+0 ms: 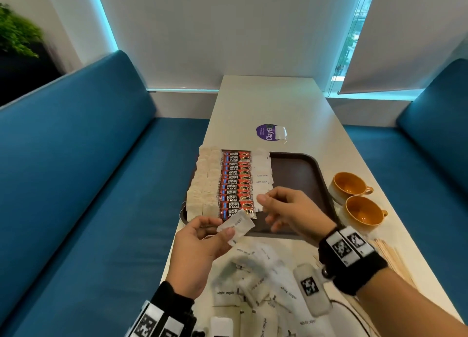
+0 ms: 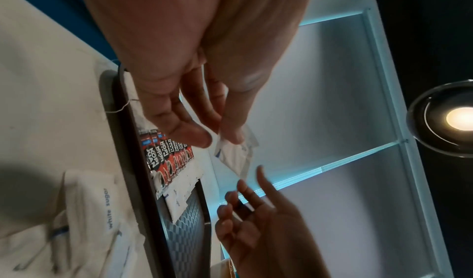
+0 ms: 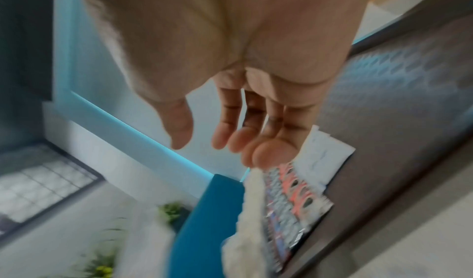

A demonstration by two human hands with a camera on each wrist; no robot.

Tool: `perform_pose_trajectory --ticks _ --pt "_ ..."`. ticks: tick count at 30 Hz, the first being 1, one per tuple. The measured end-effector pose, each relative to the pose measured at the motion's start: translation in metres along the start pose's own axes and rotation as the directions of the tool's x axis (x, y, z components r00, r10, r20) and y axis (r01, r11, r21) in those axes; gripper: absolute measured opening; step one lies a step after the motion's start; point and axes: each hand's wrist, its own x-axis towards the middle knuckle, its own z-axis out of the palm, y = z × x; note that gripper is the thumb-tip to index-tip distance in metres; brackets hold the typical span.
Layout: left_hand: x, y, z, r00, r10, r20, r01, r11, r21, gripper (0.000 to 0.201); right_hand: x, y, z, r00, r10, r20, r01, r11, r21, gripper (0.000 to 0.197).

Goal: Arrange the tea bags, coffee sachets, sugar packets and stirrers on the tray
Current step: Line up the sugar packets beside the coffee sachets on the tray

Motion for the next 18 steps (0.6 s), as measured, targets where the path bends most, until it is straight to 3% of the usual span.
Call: perform_pose_trajectory --ticks 3,7,10,12,14,15,17,18 --pt "-0.007 0.003 0.005 0.997 -0.002 0.079 0.004 1.000 -0.022 0.029 -0.035 0.003 0.013 0.998 -0.043 0.054 0.040 0.998 0.048 0.039" --pt "-0.014 0.002 0.009 0.987 0.004 0.161 -0.009 1.000 0.027 0.037 -0.059 0.015 0.015 0.999 -0.032 0.008 0.032 0.998 0.063 0.024" --pt "-0.018 0.000 0.011 0.990 0.047 0.131 -0.056 0.996 0.067 0.037 -0.058 0.017 0.007 1.000 -0.013 0.002 0.013 0.995 0.098 0.019" --pt "-0.016 0.001 0.008 0.993 0.060 0.103 -0.079 0.978 0.192 0.033 -0.044 0.020 -0.001 0.998 0.009 -0.058 -0.001 0.990 0.141 0.016" --pt "-0.013 0.000 0.003 0.986 0.048 0.159 -0.123 0.856 0.502 0.025 -0.019 0.025 -0.011 0.987 0.052 -0.151 -0.028 0.987 0.156 0.015" --pt "-0.010 -0.002 0.001 0.976 0.032 0.214 -0.170 0.725 0.667 0.021 -0.004 0.028 -0.016 0.978 0.076 -0.197 -0.051 0.990 0.129 0.015" --pt "-0.005 -0.007 -0.002 0.945 -0.016 0.325 -0.274 0.499 0.822 0.016 0.025 0.036 -0.025 0.959 0.115 -0.258 -0.115 0.993 0.015 0.014" --pt "-0.003 -0.010 -0.002 0.931 -0.043 0.363 -0.308 0.441 0.843 0.016 0.038 0.040 -0.029 0.951 0.137 -0.278 -0.156 0.987 -0.046 0.013"
